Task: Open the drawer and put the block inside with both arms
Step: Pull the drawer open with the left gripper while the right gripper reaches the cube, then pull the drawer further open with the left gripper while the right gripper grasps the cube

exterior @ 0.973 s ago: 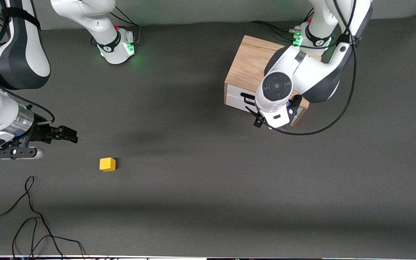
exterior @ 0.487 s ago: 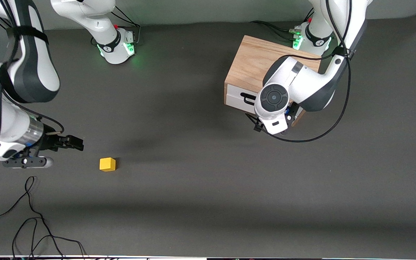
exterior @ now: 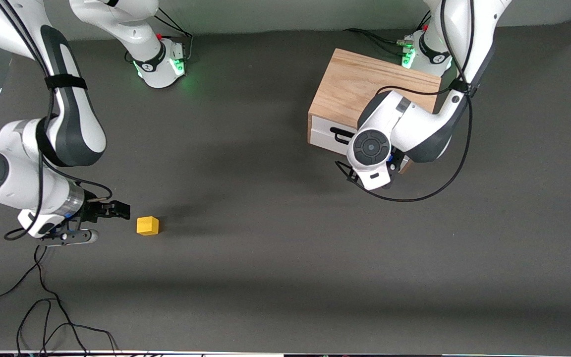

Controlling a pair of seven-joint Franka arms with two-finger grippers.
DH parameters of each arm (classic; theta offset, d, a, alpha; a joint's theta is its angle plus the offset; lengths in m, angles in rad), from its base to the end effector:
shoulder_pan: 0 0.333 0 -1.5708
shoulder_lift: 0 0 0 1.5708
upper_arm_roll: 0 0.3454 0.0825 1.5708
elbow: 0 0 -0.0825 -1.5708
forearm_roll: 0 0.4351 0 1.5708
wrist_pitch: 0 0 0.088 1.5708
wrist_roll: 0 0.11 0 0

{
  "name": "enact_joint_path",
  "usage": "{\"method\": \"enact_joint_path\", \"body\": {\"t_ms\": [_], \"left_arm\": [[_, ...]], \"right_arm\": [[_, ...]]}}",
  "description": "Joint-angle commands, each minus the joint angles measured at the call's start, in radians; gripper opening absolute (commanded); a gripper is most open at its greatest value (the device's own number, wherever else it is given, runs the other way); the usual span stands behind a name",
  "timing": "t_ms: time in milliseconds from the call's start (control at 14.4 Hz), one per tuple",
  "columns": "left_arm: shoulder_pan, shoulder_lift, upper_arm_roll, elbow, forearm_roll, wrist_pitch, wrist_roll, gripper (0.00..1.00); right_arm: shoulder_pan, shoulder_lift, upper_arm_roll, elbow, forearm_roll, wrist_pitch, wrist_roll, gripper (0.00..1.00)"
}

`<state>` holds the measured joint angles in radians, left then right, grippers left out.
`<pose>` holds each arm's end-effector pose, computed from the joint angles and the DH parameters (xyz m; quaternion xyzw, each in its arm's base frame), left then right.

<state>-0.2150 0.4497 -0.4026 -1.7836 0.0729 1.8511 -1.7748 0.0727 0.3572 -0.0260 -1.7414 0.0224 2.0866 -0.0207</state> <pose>0.5515 -0.3637 0.2915 -0.8306 -0.5270 0.1135 0.1394 0.7013 0.0354 0.3689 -0.9996 -0.0289 0.0060 0.0051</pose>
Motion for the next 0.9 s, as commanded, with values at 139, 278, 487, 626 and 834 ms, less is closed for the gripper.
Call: {"method": "enact_joint_path", "body": {"t_ms": [139, 278, 487, 626, 834], "left_arm": [[-0.011, 0.017, 0.001, 0.003, 0.034, 0.013, -0.028, 1.00], [-0.004, 0.021, 0.001, 0.010, 0.045, 0.016, -0.028, 1.00], [-0.003, 0.021, 0.001, 0.021, 0.050, 0.045, -0.028, 1.00], [-0.003, 0.024, 0.001, 0.045, 0.050, 0.046, -0.028, 1.00], [-0.003, 0.032, 0.001, 0.050, 0.050, 0.108, -0.028, 1.00]], "right_arm": [[0.004, 0.065, -0.005, -0.009, -0.007, 0.073, -0.027, 1.00], [0.006, 0.098, -0.005, -0.009, -0.009, 0.114, -0.028, 1.00], [0.006, 0.140, -0.005, -0.009, -0.012, 0.145, -0.028, 1.00], [0.007, 0.167, -0.005, -0.016, -0.015, 0.176, -0.028, 1.00], [0.009, 0.187, -0.005, -0.030, -0.016, 0.196, -0.028, 1.00]]}}
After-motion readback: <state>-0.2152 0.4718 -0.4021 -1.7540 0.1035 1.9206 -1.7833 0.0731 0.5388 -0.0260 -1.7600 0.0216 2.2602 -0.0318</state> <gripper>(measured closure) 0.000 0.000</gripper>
